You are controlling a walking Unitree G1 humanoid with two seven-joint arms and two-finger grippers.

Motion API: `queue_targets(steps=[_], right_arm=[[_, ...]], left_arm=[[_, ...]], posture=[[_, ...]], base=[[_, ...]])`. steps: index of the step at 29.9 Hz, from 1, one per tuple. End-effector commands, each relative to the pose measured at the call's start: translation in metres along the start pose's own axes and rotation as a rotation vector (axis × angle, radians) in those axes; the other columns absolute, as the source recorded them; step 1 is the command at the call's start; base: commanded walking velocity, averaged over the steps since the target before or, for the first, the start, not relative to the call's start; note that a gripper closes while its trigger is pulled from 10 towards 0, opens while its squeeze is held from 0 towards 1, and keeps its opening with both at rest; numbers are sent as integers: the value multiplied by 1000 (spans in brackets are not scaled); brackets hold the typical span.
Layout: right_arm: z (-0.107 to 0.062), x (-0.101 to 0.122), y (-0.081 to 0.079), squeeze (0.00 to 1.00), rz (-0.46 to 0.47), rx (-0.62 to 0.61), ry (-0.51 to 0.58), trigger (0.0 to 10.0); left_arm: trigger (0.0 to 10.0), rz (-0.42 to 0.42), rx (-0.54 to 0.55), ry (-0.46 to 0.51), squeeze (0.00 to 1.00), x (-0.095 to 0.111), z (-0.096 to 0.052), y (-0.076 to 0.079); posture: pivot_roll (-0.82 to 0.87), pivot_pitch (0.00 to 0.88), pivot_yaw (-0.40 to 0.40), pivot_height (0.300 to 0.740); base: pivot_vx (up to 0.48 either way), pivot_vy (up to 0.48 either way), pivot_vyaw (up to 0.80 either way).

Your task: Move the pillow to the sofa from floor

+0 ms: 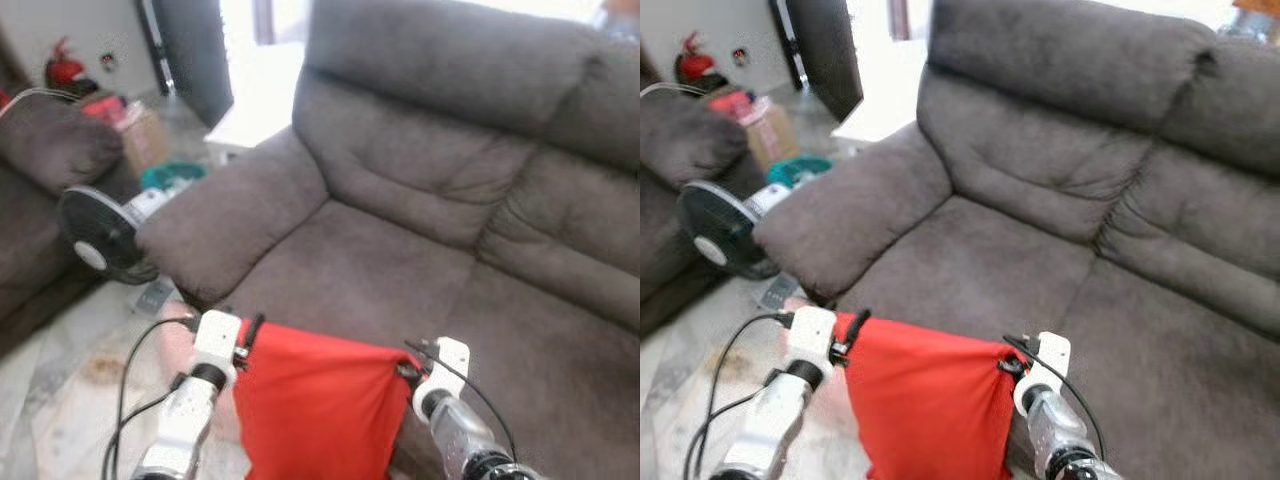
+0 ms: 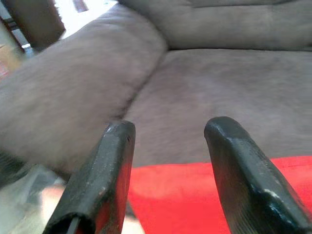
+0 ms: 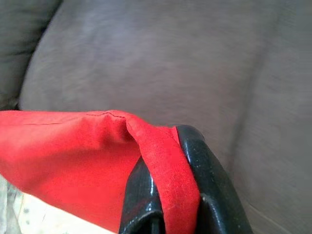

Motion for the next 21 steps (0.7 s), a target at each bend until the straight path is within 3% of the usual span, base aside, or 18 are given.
queue_targets(steps=[1, 21], right_arm=[[0, 30, 12, 0, -23, -42, 118, 10000], [-1, 29, 18, 0, -49, -110, 111, 10000]], left_arm=[[10000, -8, -26, -1, 0, -1, 1, 9], [10000, -18, -35, -2, 0, -1, 1, 11]], posture=[[87, 68, -7, 740], [79, 69, -8, 740]], base=[[0, 0, -781], [0, 0, -781]])
Point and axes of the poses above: a point about 5 cm out from each wrist's last joint towards the gripper, its own z axis pointing out of the wrist towards the gripper, its own x axis along the axis of the wrist's last joint, y = z × x, the point moved 2 cm from there along z, pointing out of the wrist towards the gripper, and after that the axes turned 3 degrees about -z, right-handed, at the moved point
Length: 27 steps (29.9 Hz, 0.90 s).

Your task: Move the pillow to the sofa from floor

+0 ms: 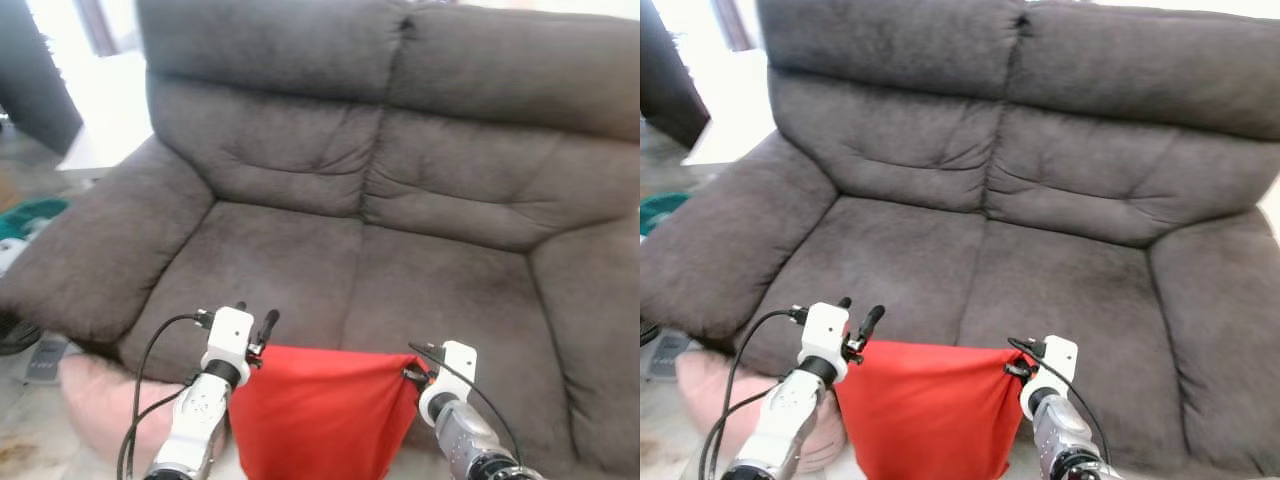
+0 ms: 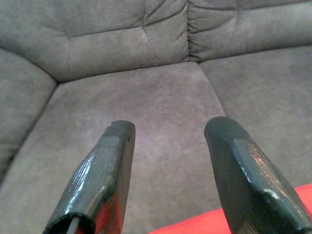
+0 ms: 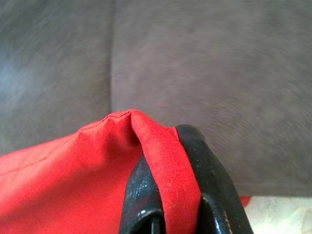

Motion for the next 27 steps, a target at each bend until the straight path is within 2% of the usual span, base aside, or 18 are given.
queue_targets(steps=[1, 22, 27], right_arm=[[1, 26, 9, 0, -28, -35, 102, 10000], [1, 26, 10, 0, -42, -61, 104, 10000], [2, 28, 9, 0, -157, -52, 89, 10000]], left_arm=[[10000, -14, -19, -5, 0, -2, 1, 8], [10000, -17, -22, -10, 0, -3, 1, 7], [10000, -18, -23, -12, 0, -4, 1, 7]], posture=[[79, 69, -8, 740], [80, 58, -6, 740], [76, 53, -5, 740]], base=[[0, 0, -781], [0, 0, -766], [0, 0, 0]])
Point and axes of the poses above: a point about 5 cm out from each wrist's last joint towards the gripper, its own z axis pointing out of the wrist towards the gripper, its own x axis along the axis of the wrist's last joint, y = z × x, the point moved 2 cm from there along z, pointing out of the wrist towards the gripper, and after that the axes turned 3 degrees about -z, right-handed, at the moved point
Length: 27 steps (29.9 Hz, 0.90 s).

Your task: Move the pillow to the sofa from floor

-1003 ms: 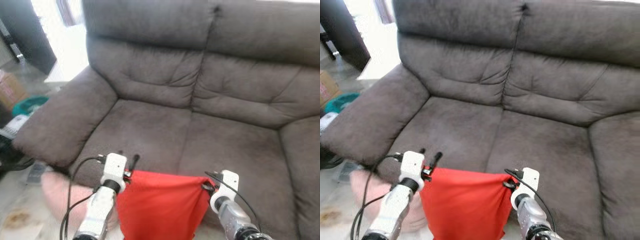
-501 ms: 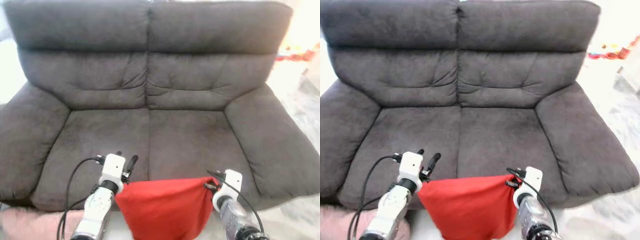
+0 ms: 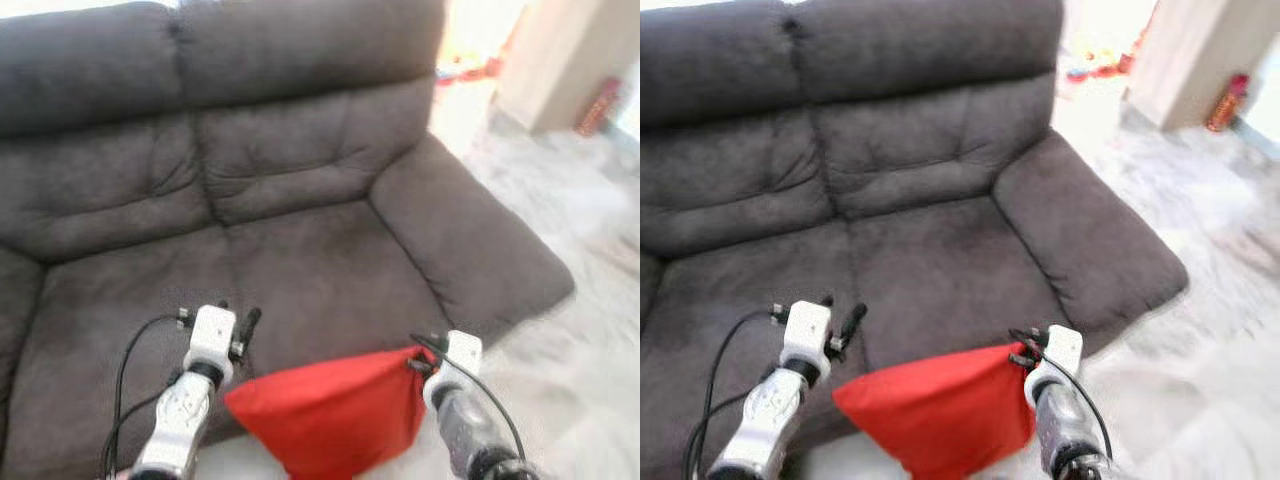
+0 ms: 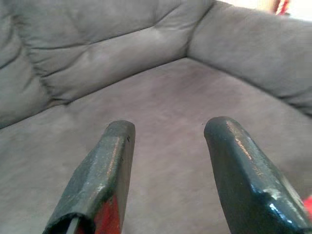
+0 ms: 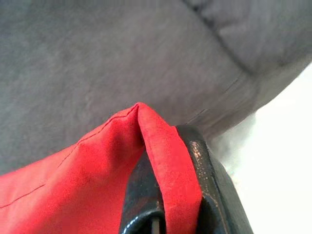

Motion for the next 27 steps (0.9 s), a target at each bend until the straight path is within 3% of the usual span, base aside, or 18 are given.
queue_targets(steps=[1, 5, 10, 14, 19, 23, 27], right_arm=[[4, 15, -10, 0, -87, 33, 51, 10000], [4, 15, -10, 0, -141, 30, 39, 10000], [5, 15, -15, 0, -287, 79, 17, 10000], [-28, -1, 23, 0, -372, 188, 216, 10000], [-31, 4, 28, 0, -521, 187, 209, 10000], [-34, 10, 36, 0, -457, 171, 246, 10000], [-40, 14, 29, 0, -423, 239, 294, 10000]], left_arm=[[10000, 12, 23, -31, 0, -7, -6, -11], [10000, 12, 20, -33, 0, -7, -6, -11], [10000, 13, 16, -34, 0, -8, -6, -12], [10000, 14, 12, -35, 0, -8, -6, -12], [10000, 11, 9, -37, 0, -8, -6, -13], [10000, 10, 9, -37, 0, -8, -6, -13], [10000, 10, 6, -38, 0, -8, -6, -13]], posture=[[74, 49, -4, 740], [70, 44, -1, 740], [68, 44, 5, 740], [61, 47, 8, 740], [59, 49, 9, 740], [59, 49, 8, 740], [54, 51, 8, 740]], base=[[0, 0, 0], [0, 0, 0], [0, 0, 0], [0, 0, 0], [0, 0, 0], [0, 0, 0], [0, 0, 0]])
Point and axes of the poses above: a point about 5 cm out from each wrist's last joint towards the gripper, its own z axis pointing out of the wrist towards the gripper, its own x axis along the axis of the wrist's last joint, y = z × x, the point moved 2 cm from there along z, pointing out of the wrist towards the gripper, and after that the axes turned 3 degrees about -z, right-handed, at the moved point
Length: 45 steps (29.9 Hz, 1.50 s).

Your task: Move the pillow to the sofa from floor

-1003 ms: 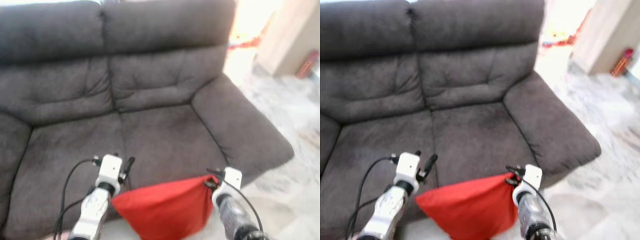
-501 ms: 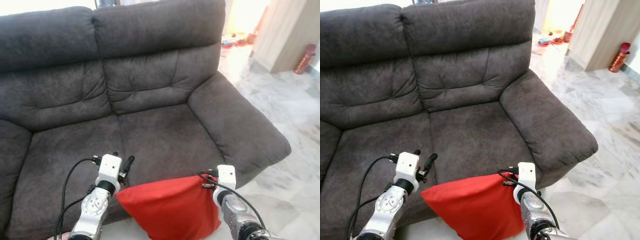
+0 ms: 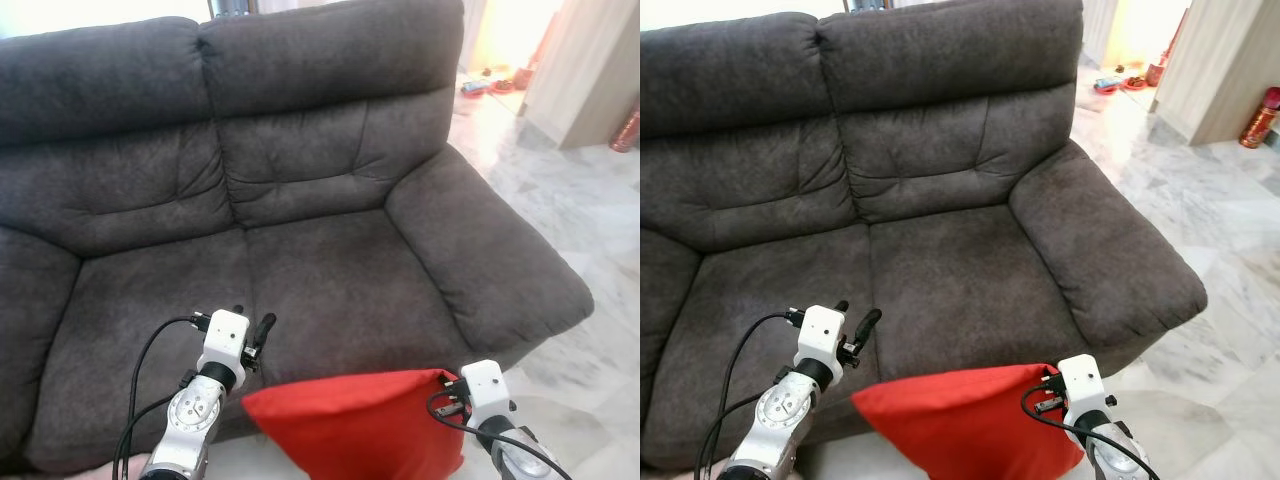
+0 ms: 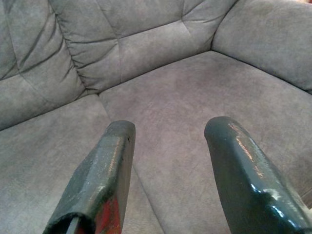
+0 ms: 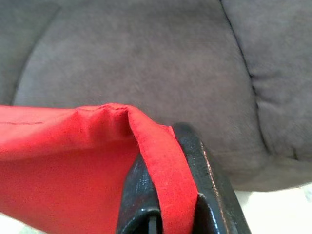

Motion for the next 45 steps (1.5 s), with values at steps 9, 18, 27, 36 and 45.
queue_targets(steps=[9, 18, 27, 36, 45], right_arm=[[-6, 50, -21, 0, 3, 258, 221, 10000], [-20, 56, -36, 0, -47, 441, 172, 10000], [-11, 78, -26, 0, -79, 342, 190, 10000], [-7, 92, -22, 0, -105, 335, 207, 10000], [-1, 95, -25, 0, -116, 330, 194, 10000]], left_arm=[[10000, 16, -73, -30, 0, -4, -10, -5], [10000, 50, -209, -95, 0, -13, -23, -3], [10000, 103, -456, -210, 0, -23, -43, 2], [10000, 76, -596, -240, 0, -9, -48, -2], [10000, 96, -775, -277, 0, 11, -47, 9]], posture=[[51, 54, 8, 740], [53, 55, 1, 740], [62, 53, -1, 740], [62, 48, -8, 740], [68, 43, -11, 740]], base=[[0, 0, 0], [0, 0, 0], [0, 0, 0], [0, 0, 0], [0, 0, 0]])
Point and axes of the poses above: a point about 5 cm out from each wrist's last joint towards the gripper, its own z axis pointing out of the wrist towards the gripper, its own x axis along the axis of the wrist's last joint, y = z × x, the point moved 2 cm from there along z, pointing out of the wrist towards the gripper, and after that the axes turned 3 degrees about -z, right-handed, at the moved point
